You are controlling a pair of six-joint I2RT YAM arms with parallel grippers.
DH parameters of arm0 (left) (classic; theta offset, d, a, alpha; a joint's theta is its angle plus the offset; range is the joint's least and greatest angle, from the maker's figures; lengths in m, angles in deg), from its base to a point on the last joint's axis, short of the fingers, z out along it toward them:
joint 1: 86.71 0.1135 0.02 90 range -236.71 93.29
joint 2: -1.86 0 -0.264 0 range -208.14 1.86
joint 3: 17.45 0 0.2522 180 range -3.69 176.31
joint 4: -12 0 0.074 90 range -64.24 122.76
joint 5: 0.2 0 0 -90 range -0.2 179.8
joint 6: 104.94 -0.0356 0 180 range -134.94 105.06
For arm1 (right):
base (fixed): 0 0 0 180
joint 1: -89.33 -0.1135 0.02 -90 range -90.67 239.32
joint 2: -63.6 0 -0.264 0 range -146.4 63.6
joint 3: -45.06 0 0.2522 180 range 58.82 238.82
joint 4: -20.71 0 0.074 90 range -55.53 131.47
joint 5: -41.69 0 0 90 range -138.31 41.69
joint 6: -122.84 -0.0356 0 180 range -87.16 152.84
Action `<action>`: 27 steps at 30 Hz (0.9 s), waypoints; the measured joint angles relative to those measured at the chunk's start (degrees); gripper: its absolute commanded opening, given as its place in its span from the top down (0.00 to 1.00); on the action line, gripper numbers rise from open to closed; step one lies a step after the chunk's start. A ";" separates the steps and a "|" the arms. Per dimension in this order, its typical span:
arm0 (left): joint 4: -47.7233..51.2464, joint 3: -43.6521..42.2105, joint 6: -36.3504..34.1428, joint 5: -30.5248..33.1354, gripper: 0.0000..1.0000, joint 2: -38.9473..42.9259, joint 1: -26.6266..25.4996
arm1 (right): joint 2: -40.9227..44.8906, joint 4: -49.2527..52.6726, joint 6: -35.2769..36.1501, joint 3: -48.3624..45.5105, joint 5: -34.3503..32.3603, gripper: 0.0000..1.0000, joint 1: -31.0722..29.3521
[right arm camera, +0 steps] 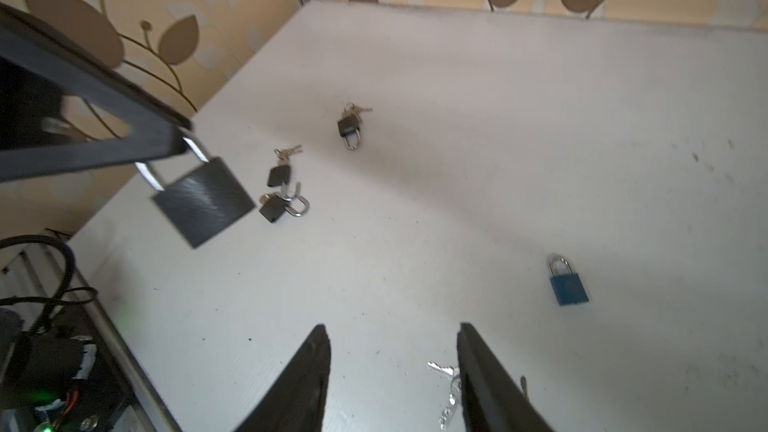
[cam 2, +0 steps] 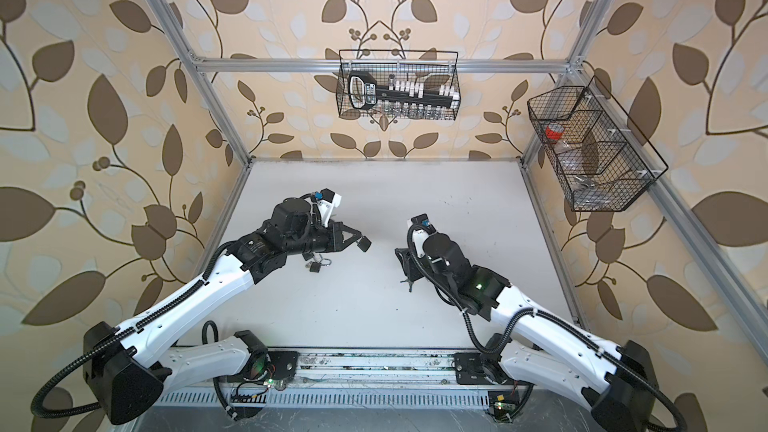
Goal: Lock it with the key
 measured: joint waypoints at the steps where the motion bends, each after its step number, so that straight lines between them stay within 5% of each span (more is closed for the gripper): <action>1: -0.92 -0.37 0.46 -1.01 1.00 0.13 0.48 | 1.57 -1.42 0.98 -0.46 0.17 0.46 0.00; 14: -6.10 4.66 0.33 -9.64 1.00 -1.03 -2.80 | 7.43 -3.61 19.54 1.99 8.66 0.47 -2.38; 27: -7.30 6.88 -0.90 -10.86 1.00 -2.73 -6.82 | 4.72 -4.17 25.79 4.28 7.45 0.42 -7.10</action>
